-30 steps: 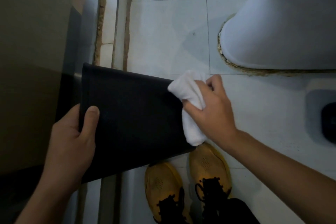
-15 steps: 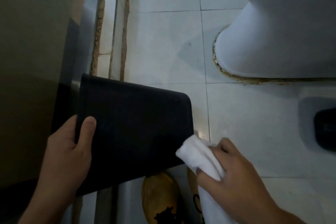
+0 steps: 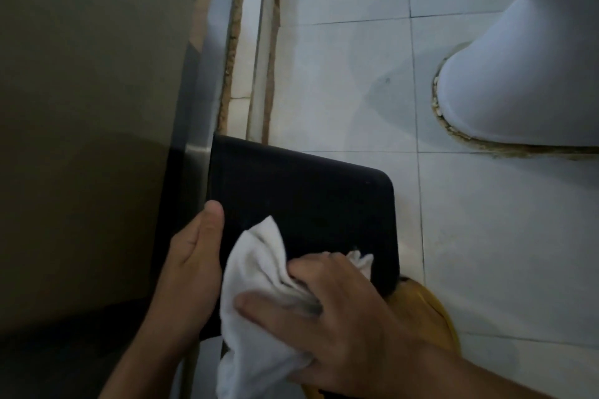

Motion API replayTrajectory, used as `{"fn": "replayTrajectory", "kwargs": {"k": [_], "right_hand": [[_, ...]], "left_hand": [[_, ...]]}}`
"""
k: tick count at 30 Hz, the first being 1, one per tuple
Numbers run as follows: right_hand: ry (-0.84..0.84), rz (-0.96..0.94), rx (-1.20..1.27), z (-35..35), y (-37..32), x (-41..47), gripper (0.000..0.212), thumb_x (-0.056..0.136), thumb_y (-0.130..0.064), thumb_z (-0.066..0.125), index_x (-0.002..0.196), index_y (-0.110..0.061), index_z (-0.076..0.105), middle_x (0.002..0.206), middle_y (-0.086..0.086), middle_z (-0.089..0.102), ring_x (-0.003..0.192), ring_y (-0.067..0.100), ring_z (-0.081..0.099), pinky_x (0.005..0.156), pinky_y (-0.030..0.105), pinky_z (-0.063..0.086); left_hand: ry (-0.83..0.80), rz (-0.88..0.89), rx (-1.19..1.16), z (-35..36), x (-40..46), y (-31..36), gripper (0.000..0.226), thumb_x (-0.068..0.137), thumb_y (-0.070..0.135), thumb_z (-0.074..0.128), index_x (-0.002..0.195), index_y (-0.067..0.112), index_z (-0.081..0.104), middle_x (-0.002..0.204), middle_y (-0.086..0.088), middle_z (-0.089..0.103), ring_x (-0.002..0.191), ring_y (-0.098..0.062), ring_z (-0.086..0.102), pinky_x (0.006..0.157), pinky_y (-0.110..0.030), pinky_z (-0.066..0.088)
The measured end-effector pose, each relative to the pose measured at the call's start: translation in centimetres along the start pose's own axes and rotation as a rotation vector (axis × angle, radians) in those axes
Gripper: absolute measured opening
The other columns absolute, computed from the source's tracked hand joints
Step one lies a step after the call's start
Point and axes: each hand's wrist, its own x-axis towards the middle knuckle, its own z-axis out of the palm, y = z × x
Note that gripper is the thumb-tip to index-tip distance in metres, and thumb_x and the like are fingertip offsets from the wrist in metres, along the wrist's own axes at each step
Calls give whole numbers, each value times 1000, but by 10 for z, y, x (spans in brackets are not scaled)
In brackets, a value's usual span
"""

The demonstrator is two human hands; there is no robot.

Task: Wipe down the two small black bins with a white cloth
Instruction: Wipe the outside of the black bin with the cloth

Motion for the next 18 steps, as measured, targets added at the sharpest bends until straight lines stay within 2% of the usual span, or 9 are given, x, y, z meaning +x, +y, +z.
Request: {"fn": "replayTrajectory", "kwargs": {"k": [1, 3, 5, 6, 8, 10, 12, 14, 18], "right_hand": [[-14, -82, -13, 6, 3, 4, 54, 95, -47, 62, 142, -36, 40, 107, 0, 52, 89, 15, 58, 77, 37, 51], [-77, -211, -31, 9, 11, 14, 50, 95, -50, 58, 140, -32, 45, 110, 4, 44, 88, 20, 55, 73, 39, 48], [-128, -252, -58, 9, 22, 23, 54, 91, -54, 61, 136, -28, 49, 111, 7, 41, 89, 21, 50, 73, 35, 43], [-138, -235, -73, 8, 27, 29, 58, 88, -55, 63, 137, -27, 48, 112, 7, 39, 90, 22, 48, 73, 34, 42], [-125, -129, -107, 8, 36, 44, 64, 85, -54, 61, 139, -26, 44, 114, 8, 38, 94, 24, 48, 77, 37, 46], [-35, 58, -128, 7, 49, 68, 65, 81, -52, 54, 139, -23, 48, 115, 11, 41, 95, 29, 51, 78, 38, 50], [23, 332, -147, 3, 69, 97, 56, 83, -48, 55, 131, -19, 56, 109, 9, 42, 90, 29, 53, 70, 34, 45], [-11, 552, -174, -5, 94, 117, 43, 88, -47, 57, 120, -17, 57, 107, 3, 33, 88, 24, 49, 68, 30, 35], [111, 602, -150, -27, 100, 118, 37, 89, -48, 56, 107, -16, 54, 104, 2, 32, 82, 19, 46, 66, 29, 40]], "left_hand": [[-23, -43, -28, -1, -1, 1, 44, 98, 43, 33, 77, 18, 62, 55, 19, 66, 51, 8, 61, 41, -5, 41], [-81, -108, -57, -4, 2, 1, 54, 93, 52, 33, 81, 11, 65, 60, 4, 70, 51, 1, 63, 45, -11, 45], [-95, -108, -91, -7, 4, -3, 63, 85, 59, 36, 85, 4, 68, 72, -14, 71, 63, -14, 69, 53, -21, 52], [-109, -95, -118, -8, 6, -6, 63, 81, 60, 39, 87, 6, 70, 78, -16, 72, 71, -19, 71, 61, -28, 55], [-130, -72, -157, -8, 6, -9, 56, 81, 60, 40, 91, 18, 75, 89, -10, 75, 87, -21, 72, 77, -36, 54], [-106, -23, -151, -6, 5, -9, 45, 84, 57, 39, 88, 33, 77, 93, 5, 76, 91, -8, 71, 75, -26, 52], [-87, 3, -134, -5, 7, -8, 41, 89, 55, 39, 90, 37, 75, 98, 11, 75, 95, -3, 69, 76, -22, 52], [-101, 17, -85, -5, 7, -10, 44, 94, 55, 34, 93, 34, 73, 99, 8, 74, 94, -5, 69, 79, -29, 52], [-105, 48, -53, -6, 6, -11, 47, 96, 55, 29, 95, 33, 71, 99, 9, 72, 91, -2, 68, 78, -28, 51]]}}
